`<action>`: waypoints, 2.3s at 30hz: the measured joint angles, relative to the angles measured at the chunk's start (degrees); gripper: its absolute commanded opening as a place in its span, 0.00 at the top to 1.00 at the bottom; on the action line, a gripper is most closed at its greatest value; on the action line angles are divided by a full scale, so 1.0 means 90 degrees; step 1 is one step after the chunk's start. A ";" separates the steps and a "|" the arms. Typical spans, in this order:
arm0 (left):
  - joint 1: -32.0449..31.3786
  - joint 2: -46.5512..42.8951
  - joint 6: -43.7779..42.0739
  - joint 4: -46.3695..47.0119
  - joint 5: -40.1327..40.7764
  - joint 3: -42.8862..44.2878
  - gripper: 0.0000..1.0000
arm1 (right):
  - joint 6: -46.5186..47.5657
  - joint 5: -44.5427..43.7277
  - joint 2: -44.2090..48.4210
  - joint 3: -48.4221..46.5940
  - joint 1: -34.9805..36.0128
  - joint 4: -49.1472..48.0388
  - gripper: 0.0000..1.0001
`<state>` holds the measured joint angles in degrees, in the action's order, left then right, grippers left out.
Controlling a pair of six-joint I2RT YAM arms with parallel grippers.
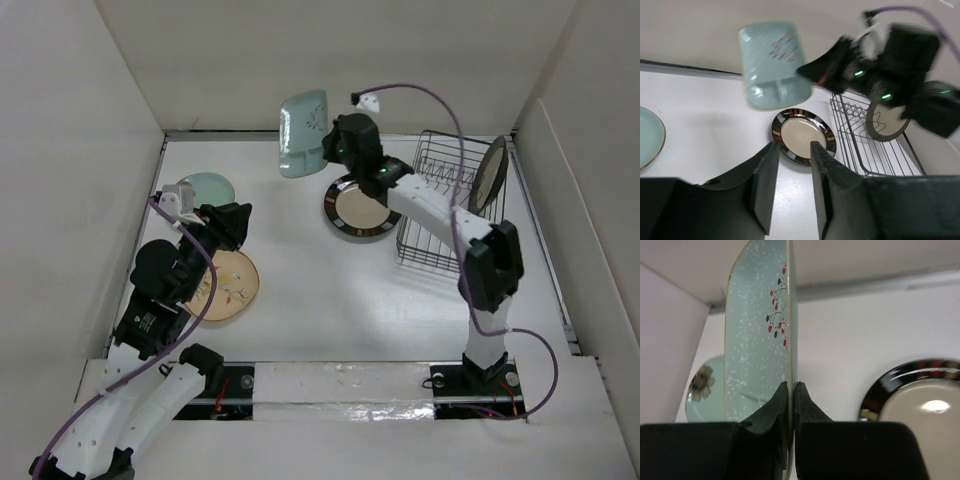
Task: Load the plates into the dish rack
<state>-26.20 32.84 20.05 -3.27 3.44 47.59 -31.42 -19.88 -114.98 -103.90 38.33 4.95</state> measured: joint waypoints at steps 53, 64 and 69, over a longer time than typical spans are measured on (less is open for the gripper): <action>-0.1411 -0.0930 -0.0061 0.0029 -0.0131 0.0000 0.60 | 0.4524 -0.4235 0.2028 0.1491 -0.2504 0.3240 1.00; -0.1411 -0.0928 -0.0078 0.0027 -0.0131 0.0000 0.60 | 0.4913 -0.4073 0.1987 0.2368 -0.2555 0.1996 1.00; -0.1411 -0.0923 -0.0078 0.0027 -0.0134 0.0000 0.60 | 0.5178 -0.3922 0.1987 0.2990 -0.2584 0.1299 1.00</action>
<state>-38.89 24.53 19.35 -3.03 2.24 47.59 15.18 -55.18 -97.10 -76.99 15.07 16.64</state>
